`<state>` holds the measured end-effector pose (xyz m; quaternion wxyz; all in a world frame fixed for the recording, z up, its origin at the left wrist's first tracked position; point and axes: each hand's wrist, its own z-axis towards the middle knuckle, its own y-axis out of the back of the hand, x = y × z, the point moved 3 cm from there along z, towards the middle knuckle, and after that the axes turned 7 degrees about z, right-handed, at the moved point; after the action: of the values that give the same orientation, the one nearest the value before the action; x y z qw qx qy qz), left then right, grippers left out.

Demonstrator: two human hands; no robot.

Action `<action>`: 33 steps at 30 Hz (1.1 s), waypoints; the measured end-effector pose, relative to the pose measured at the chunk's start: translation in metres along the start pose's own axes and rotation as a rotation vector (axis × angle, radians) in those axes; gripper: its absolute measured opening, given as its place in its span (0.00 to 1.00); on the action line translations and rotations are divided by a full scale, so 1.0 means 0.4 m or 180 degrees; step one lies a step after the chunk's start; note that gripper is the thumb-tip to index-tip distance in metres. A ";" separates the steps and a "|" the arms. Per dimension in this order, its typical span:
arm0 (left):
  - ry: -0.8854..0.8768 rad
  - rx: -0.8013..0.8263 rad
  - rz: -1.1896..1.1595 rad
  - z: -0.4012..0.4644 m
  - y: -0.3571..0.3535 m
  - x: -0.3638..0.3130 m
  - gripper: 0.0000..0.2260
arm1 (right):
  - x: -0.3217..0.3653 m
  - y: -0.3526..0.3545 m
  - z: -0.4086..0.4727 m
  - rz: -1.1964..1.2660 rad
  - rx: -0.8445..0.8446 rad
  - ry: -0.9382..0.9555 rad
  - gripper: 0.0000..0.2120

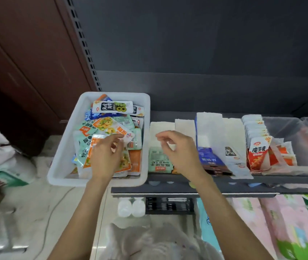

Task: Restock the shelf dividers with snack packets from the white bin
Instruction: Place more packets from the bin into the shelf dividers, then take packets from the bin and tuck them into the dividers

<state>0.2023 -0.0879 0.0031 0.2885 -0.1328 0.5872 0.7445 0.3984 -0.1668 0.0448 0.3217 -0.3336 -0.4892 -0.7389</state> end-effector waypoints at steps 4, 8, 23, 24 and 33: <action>0.0612 0.0165 0.1029 -0.022 0.007 0.131 0.23 | 0.001 -0.211 0.060 -0.0063 0.1151 -0.0326 0.15; 0.1000 0.0533 0.0851 -0.031 0.013 0.180 0.25 | 0.004 -0.359 0.079 -0.0517 0.2057 -0.0395 0.24; 0.1796 0.0873 -0.2179 0.036 0.076 0.068 0.10 | 0.079 -0.237 0.017 -0.0746 0.0833 0.0500 0.22; 0.1710 0.0857 -0.2300 0.037 0.083 0.038 0.12 | 0.082 -0.196 0.019 -0.0645 0.0369 0.0461 0.15; -0.0691 0.1590 -0.1700 0.069 0.026 -0.200 0.11 | -0.010 0.119 -0.010 0.0412 -0.0439 -0.0875 0.03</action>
<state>0.2637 -0.0851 0.0619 0.5563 -0.1271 0.6614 0.4868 0.4381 -0.1848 0.0647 0.2750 -0.4836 -0.4542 -0.6958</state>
